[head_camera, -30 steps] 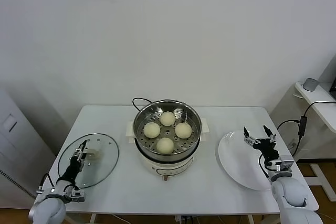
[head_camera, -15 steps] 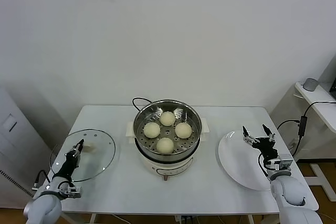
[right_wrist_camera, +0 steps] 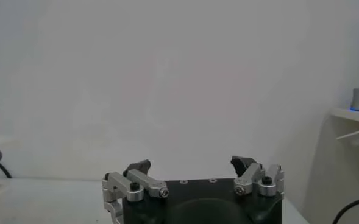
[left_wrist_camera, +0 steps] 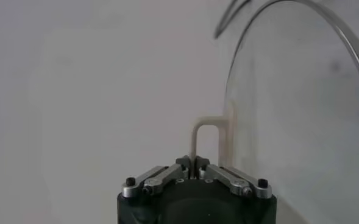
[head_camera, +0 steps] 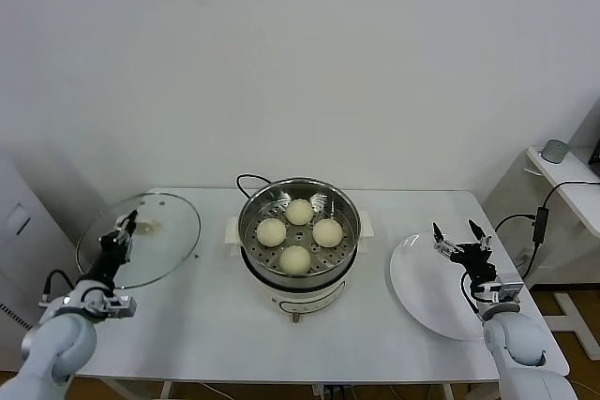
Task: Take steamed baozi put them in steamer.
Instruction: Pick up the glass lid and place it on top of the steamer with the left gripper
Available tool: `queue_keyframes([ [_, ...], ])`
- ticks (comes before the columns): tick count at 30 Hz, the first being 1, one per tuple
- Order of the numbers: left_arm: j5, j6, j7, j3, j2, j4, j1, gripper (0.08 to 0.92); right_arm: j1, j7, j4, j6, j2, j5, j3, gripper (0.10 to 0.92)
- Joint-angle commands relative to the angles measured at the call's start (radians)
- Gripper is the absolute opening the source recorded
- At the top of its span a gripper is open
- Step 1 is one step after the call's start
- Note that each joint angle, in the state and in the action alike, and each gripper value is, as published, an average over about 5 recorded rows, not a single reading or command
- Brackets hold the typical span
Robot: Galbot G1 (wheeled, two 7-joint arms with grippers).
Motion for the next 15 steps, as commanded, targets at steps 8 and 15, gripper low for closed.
queue_keyframes([
  [8,-0.1,0.402,0.221,0.296,0.136,-0.349,-0.124,0.106,0.006,-0.004,-0.005,0.003,-0.005,-0.001,-0.004,0.823],
  [15,-0.032,0.591,0.249,0.525,0.104,-0.379,-0.258,0.106,0.012,-0.003,-0.009,0.004,0.0,-0.005,-0.009,0.823],
])
